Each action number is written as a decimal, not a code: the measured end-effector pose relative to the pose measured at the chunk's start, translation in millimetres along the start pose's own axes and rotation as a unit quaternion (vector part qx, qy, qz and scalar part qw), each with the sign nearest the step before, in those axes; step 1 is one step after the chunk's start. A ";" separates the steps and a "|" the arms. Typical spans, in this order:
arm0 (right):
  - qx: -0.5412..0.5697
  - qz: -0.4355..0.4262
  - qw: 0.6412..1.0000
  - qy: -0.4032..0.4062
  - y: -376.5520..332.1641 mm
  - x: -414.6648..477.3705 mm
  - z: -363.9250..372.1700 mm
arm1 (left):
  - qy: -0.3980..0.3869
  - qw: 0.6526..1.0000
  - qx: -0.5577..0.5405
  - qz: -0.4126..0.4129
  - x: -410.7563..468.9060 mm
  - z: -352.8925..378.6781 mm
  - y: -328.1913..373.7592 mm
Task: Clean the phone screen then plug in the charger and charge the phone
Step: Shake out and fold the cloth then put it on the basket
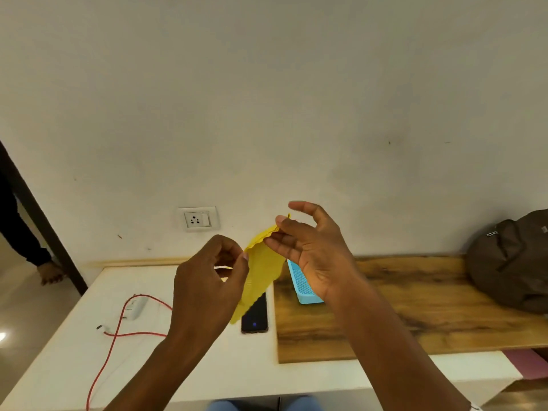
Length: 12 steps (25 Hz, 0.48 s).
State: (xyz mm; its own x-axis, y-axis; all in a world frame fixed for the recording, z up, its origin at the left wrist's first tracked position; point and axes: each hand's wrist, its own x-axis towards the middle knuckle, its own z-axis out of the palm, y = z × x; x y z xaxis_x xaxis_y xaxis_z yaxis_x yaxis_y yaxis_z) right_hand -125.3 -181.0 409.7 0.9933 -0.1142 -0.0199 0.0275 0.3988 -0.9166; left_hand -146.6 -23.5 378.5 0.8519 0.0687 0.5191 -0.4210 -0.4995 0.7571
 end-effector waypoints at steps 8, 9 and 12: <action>-0.205 -0.163 0.953 -0.156 -36.8 10.8 -21.0 | -0.144 0.974 -0.176 -0.006 51.2 -45.0 24.4; -0.188 -0.112 0.954 -0.207 -31.1 12.2 -21.9 | -0.187 0.963 -0.193 -0.016 56.9 -47.7 24.1; -0.182 0.092 0.915 -0.349 19.0 10.4 -21.9 | -0.260 0.931 -0.248 -0.065 68.3 -46.5 15.2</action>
State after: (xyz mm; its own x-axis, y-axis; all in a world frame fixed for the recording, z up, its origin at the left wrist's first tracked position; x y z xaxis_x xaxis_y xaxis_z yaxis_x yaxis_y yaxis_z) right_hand -117.0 -194.5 383.4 0.8103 0.5844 -0.0431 -0.0597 0.0091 -0.9982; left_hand -109.3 13.7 443.8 0.8873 -0.3903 0.2455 -0.2858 -0.0477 0.9571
